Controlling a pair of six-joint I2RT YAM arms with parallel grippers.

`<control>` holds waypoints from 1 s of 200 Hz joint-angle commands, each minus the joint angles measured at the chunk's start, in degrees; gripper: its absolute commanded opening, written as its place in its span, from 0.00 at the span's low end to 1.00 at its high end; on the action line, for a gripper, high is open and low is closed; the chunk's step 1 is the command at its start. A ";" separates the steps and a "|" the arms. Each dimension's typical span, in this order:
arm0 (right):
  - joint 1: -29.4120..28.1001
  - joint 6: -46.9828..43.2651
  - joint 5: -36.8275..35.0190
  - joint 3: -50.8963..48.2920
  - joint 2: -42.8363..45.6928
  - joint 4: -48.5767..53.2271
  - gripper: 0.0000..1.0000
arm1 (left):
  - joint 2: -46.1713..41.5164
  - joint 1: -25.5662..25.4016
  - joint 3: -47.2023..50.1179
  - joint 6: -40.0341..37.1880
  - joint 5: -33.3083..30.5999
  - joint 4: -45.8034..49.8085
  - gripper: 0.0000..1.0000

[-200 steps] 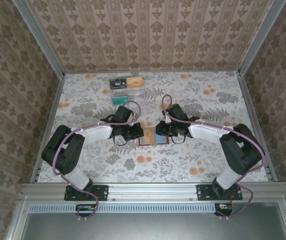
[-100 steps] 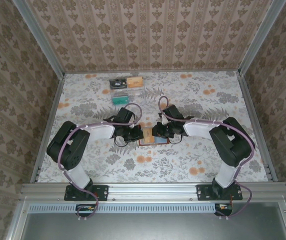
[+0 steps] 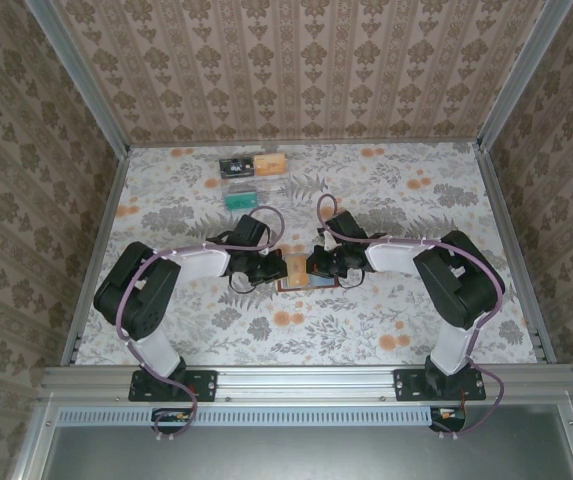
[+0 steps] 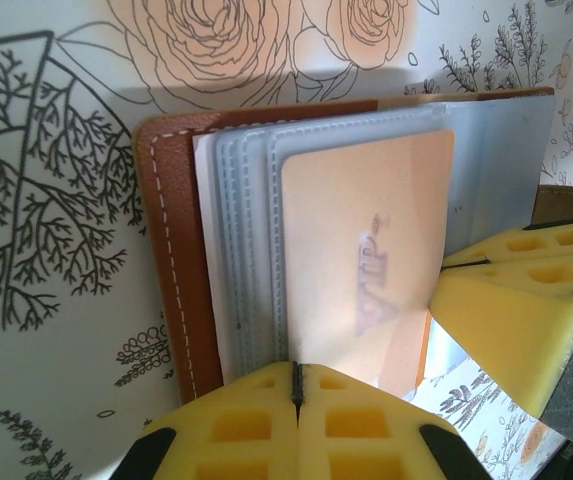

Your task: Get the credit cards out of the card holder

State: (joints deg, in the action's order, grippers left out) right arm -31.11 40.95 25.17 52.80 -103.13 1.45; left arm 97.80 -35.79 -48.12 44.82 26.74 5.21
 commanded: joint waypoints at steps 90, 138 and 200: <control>2.90 0.25 2.54 -3.73 2.20 -2.52 0.19 | 1.37 0.72 -0.03 -0.68 -1.10 3.22 0.00; 2.90 2.03 4.24 -3.26 -1.29 -5.82 0.23 | 1.88 0.55 -0.44 -0.96 -0.20 3.44 0.00; 4.44 1.29 1.91 -5.39 1.46 -4.03 0.01 | 0.51 0.63 -0.13 -1.44 -1.06 4.33 0.00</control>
State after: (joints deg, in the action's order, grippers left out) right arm -27.86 42.41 28.86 49.52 -103.24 -4.25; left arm 98.04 -35.53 -48.18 44.77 26.98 5.56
